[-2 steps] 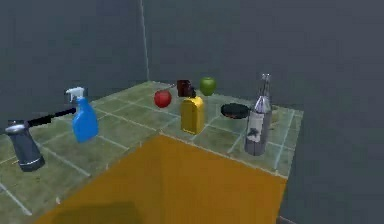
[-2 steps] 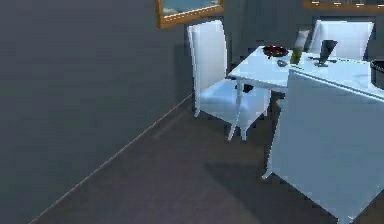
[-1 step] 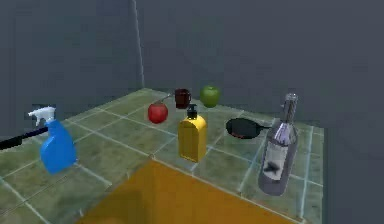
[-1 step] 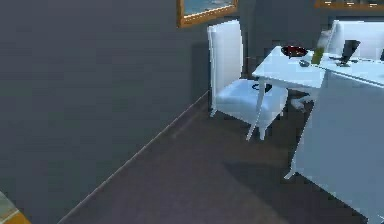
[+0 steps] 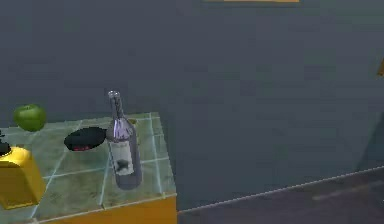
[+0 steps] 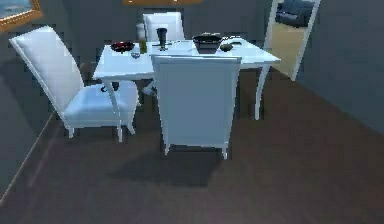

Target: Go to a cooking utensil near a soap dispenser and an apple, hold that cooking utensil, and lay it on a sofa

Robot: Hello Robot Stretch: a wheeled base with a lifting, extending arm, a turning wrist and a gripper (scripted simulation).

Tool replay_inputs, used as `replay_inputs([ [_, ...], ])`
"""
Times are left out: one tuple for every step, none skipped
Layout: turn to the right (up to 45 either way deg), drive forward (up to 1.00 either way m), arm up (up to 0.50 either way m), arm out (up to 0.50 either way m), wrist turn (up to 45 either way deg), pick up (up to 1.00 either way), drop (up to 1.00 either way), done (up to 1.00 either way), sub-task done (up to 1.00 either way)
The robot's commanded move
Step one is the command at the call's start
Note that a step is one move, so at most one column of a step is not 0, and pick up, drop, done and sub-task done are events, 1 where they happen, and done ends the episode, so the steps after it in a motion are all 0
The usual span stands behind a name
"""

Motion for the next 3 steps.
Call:
replay_inputs([
  [45.0, 0.0, 0.0, 0.0, 0.0, 0.0, 0.0, 0.0, 0.0],
  [39.0, 0.0, 0.0, 0.0, 0.0, 0.0, 0.0, 0.0, 0.0],
  [0.0, 0.1, 0.0, 0.0, 0.0, 0.0, 0.0, 0.0, 0.0],
])
